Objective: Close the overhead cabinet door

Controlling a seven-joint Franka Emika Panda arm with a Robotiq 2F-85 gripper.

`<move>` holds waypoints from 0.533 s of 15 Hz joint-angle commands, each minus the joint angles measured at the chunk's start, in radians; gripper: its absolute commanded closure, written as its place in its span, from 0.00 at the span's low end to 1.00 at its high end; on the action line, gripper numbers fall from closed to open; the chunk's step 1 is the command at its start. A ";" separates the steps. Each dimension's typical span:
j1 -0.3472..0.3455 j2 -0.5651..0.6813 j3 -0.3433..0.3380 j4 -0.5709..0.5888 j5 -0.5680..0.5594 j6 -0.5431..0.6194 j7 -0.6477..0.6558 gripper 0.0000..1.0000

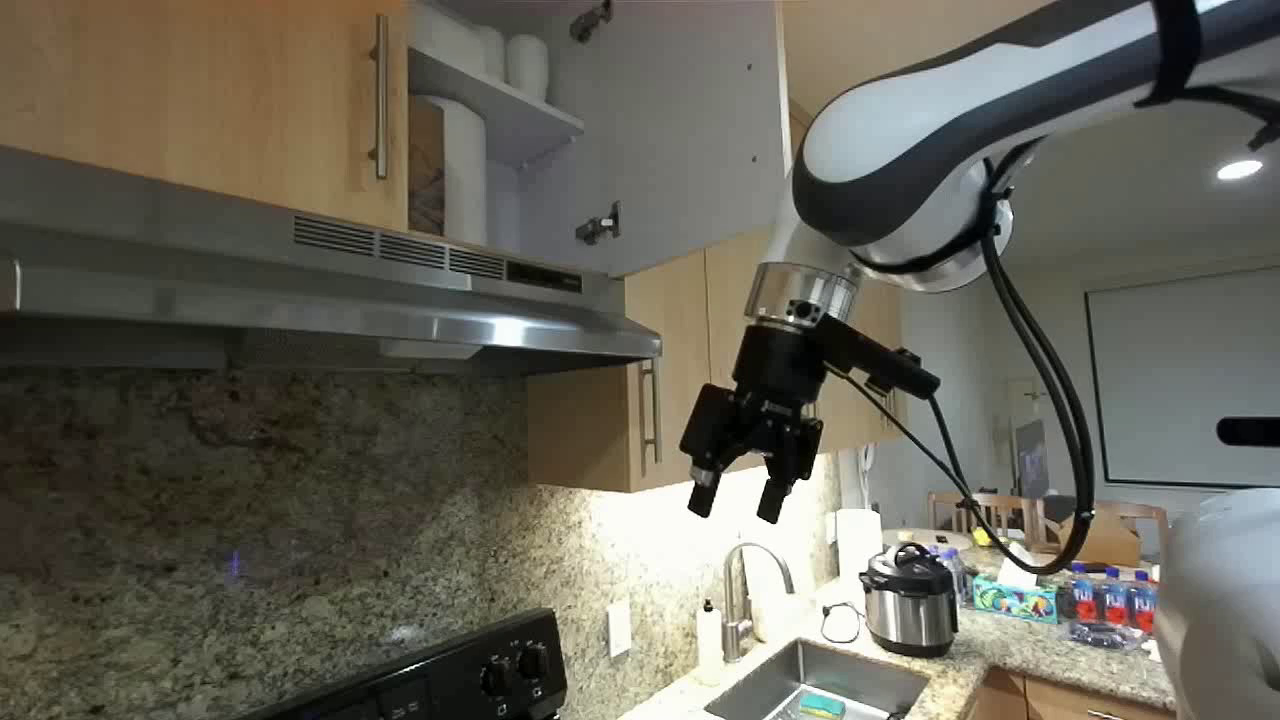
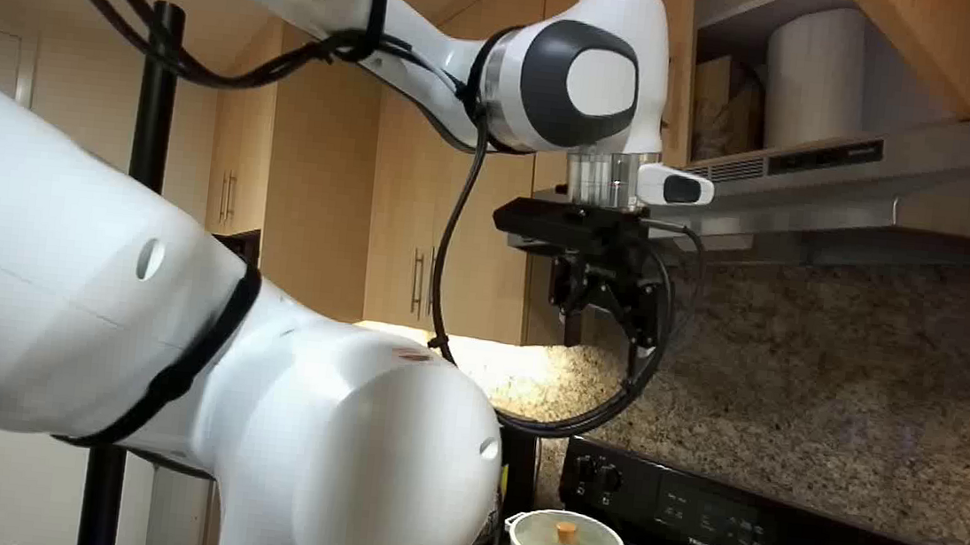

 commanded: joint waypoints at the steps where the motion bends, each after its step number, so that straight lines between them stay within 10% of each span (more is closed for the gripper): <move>1: -0.007 0.002 0.005 -0.003 0.006 -0.006 -0.006 0.00; 8: -0.007 0.008 0.005 -0.013 0.006 -0.006 -0.005 0.00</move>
